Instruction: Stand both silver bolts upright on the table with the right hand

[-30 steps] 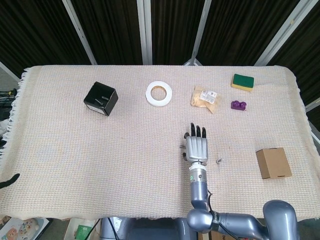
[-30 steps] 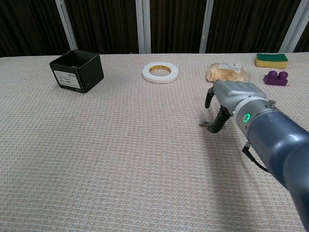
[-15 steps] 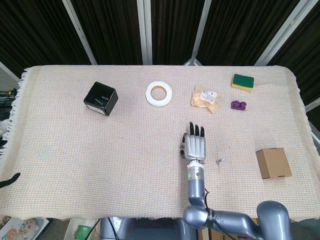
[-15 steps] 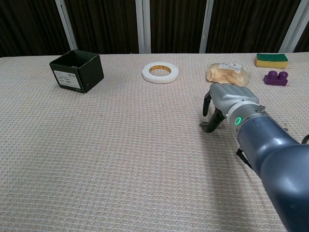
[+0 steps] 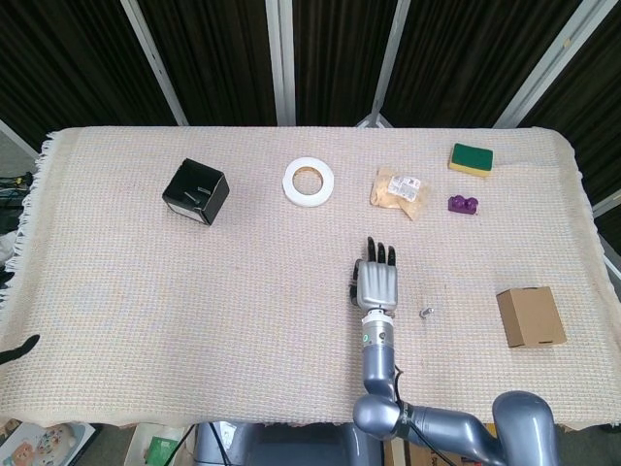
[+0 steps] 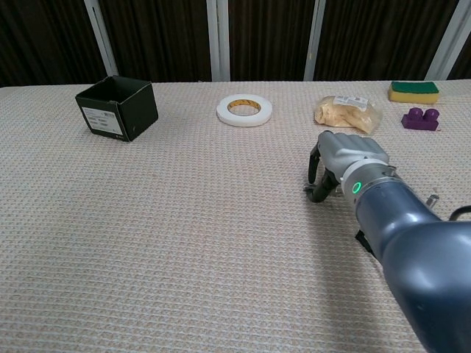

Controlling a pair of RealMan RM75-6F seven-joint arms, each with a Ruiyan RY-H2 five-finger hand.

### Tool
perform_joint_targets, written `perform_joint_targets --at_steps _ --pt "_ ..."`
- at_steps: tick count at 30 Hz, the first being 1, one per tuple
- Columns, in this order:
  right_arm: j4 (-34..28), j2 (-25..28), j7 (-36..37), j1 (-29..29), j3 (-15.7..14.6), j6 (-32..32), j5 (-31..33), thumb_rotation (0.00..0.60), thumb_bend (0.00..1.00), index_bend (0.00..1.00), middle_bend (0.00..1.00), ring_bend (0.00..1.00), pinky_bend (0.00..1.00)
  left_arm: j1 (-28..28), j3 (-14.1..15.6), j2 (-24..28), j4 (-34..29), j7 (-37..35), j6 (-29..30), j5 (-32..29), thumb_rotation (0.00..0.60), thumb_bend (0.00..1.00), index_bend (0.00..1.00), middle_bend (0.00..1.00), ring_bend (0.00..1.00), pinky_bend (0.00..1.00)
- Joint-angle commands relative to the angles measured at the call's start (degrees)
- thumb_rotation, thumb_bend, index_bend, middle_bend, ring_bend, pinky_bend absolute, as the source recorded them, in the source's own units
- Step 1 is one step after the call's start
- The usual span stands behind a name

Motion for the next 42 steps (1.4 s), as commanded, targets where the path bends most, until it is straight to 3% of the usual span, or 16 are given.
perform_joint_targets --at_steps 1,12,23,42 --pt "0.38 -0.18 0.08 -0.01 0.04 -0.29 -0.03 0.600 0.36 0.56 0.00 0.00 0.01 -0.02 0.01 -0.02 0.00 0.08 -0.05 -0.04 0.600 0.15 0.17 0.15 0.01 0.05" --pt "1.06 -0.69 -0.06 -0.18 0.10 -0.83 -0.06 0.600 0.36 0.56 0.00 0.00 0.01 -0.11 0.01 0.01 0.00 0.12 -0.17 -0.14 0.600 0.15 0.17 0.15 0.01 0.05" --pt "0.27 -0.81 0.83 -0.46 0.51 -0.56 -1.45 0.600 0.38 0.63 0.00 0.01 0.01 -0.20 0.11 0.01 -0.03 0.23 -0.25 -0.05 0.600 0.15 0.17 0.15 0.01 0.05" --pt "-5.55 1.91 2.77 -1.86 2.20 -0.31 -1.79 0.600 0.38 0.63 0.00 0.02 0.01 -0.19 0.27 -0.01 -0.08 0.41 -0.16 0.08 0.600 0.15 0.17 0.15 0.01 0.05"
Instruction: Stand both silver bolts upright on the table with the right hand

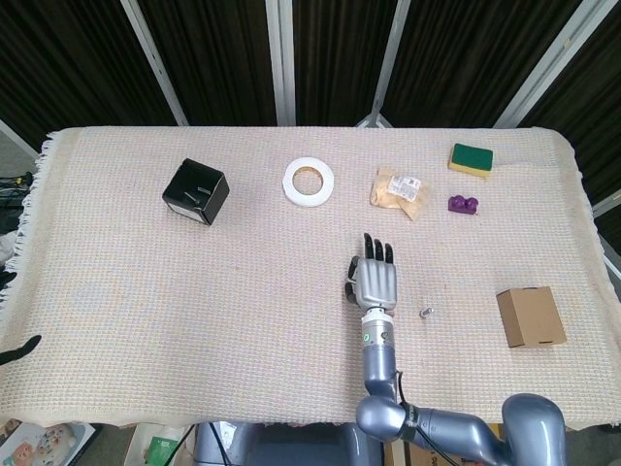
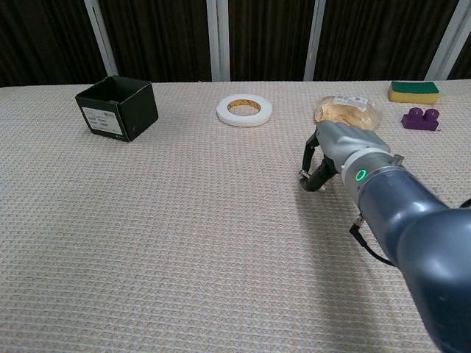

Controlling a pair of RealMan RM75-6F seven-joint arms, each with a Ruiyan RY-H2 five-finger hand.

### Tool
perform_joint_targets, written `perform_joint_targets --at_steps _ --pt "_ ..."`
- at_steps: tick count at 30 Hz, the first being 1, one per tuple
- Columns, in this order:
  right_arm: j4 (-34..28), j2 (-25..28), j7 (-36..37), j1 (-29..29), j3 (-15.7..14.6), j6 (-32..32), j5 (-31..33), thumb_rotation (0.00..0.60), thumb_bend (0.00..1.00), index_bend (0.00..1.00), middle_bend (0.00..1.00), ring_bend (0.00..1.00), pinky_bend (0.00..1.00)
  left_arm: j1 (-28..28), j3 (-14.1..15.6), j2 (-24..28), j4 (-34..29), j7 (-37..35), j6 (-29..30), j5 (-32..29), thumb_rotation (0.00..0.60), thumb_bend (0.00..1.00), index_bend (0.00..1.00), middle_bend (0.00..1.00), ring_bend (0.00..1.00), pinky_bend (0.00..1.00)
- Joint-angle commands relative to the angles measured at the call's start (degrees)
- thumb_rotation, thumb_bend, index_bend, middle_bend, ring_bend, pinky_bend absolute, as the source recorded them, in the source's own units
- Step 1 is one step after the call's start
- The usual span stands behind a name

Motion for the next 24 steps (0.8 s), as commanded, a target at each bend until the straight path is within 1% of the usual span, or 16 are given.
perform_joint_targets --at_steps 1,24 --pt "-0.77 0.48 0.12 -0.18 0.28 0.00 0.34 0.600 0.38 0.63 0.00 0.02 0.01 0.00 0.01 0.00 -0.02 0.02 0.01 0.02 0.600 0.15 0.17 0.15 0.01 0.05" --pt "-3.02 2.03 1.31 -0.26 0.33 -0.59 1.35 0.600 0.38 0.63 0.00 0.02 0.01 -0.02 0.01 -0.05 -0.05 0.14 0.06 -0.05 0.600 0.15 0.17 0.15 0.01 0.05"
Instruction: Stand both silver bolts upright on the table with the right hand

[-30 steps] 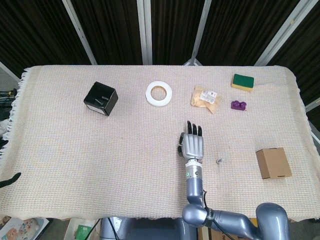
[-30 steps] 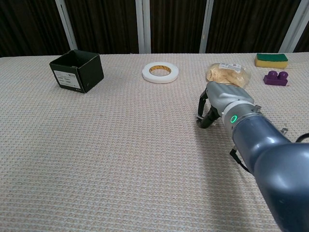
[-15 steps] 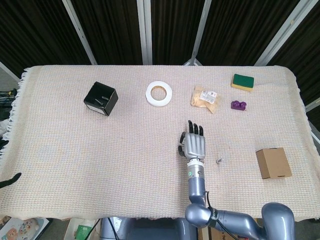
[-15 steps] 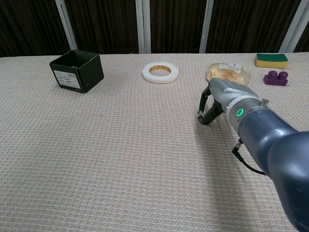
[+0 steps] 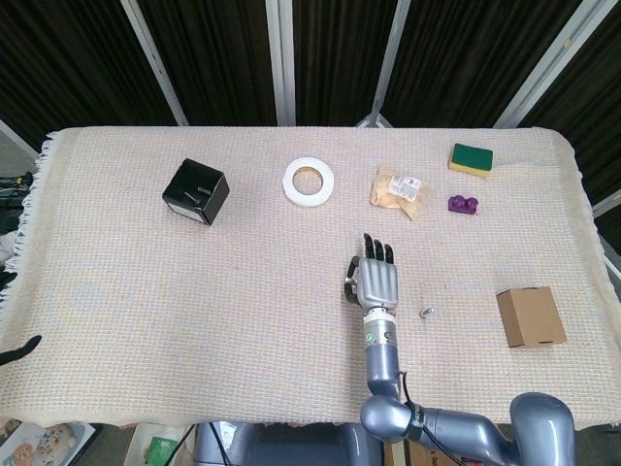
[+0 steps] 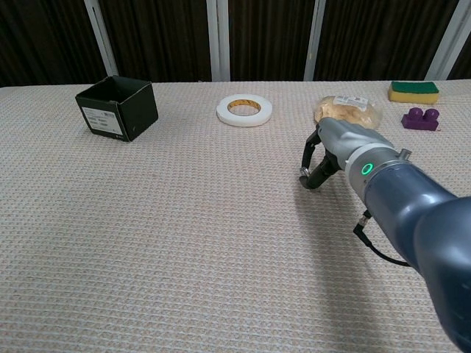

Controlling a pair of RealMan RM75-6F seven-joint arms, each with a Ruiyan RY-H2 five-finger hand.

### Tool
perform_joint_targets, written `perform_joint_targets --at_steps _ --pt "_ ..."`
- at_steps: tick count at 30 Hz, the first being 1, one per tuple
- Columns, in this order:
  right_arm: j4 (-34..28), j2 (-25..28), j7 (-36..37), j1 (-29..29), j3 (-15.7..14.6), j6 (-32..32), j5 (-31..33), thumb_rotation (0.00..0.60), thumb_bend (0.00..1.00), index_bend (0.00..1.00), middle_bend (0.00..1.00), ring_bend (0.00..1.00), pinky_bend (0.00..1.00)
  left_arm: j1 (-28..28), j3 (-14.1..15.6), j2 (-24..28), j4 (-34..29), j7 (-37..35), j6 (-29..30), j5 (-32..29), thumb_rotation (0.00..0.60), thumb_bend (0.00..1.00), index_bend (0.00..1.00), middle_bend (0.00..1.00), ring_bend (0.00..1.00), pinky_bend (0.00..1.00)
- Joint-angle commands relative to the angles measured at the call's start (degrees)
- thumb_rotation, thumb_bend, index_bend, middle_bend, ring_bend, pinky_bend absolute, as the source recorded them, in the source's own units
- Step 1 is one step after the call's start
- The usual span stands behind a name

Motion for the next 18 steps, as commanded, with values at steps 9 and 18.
perform_joint_targets --at_steps 9,18 --pt "-0.63 0.63 0.79 0.04 0.51 0.00 0.39 0.600 0.38 0.63 0.00 0.02 0.01 -0.04 0.04 -0.07 -0.03 0.24 -0.04 0.02 0.600 0.15 0.17 0.15 0.01 0.05" --pt "-1.35 1.47 0.86 0.09 0.41 -0.36 1.38 0.600 0.38 0.58 0.00 0.02 0.01 -0.01 0.04 -0.08 -0.03 0.28 0.06 0.05 0.600 0.15 0.17 0.15 0.01 0.05"
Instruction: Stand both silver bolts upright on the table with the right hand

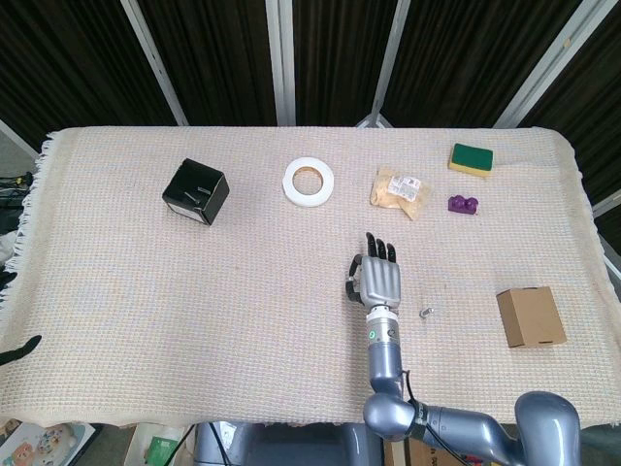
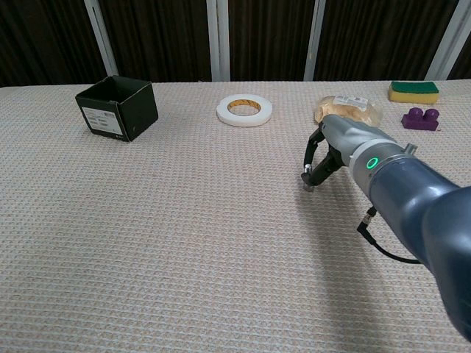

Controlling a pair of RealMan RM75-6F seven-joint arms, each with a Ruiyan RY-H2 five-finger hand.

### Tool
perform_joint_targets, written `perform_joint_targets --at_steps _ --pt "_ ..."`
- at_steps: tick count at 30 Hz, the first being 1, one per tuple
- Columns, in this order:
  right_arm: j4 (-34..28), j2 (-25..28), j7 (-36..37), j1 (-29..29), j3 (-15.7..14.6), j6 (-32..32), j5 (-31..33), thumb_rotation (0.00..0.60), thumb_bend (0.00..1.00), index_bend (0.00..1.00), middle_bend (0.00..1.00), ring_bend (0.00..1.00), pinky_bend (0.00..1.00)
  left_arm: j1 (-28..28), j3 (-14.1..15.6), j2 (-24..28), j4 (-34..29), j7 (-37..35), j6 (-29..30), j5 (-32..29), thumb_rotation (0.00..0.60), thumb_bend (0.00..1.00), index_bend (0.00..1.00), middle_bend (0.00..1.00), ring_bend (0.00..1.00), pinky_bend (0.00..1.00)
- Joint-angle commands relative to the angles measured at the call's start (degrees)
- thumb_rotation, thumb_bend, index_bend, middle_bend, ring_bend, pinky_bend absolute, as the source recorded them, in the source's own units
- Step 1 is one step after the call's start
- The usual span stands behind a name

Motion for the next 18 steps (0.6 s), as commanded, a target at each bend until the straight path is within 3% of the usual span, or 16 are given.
perform_joint_targets --at_steps 1,18 --pt "-0.06 0.17 -0.13 0.08 -0.11 -0.05 0.22 0.600 0.38 0.58 0.00 0.02 0.01 -0.01 0.00 -0.01 0.00 0.06 -0.02 -0.04 0.600 0.15 0.17 0.15 0.01 0.05" --pt "-1.22 1.64 -0.72 0.44 -0.57 -0.04 1.87 0.600 0.38 0.45 0.00 0.02 0.01 0.03 0.03 -0.03 -0.03 0.13 0.06 0.00 0.600 0.15 0.17 0.15 0.01 0.05"
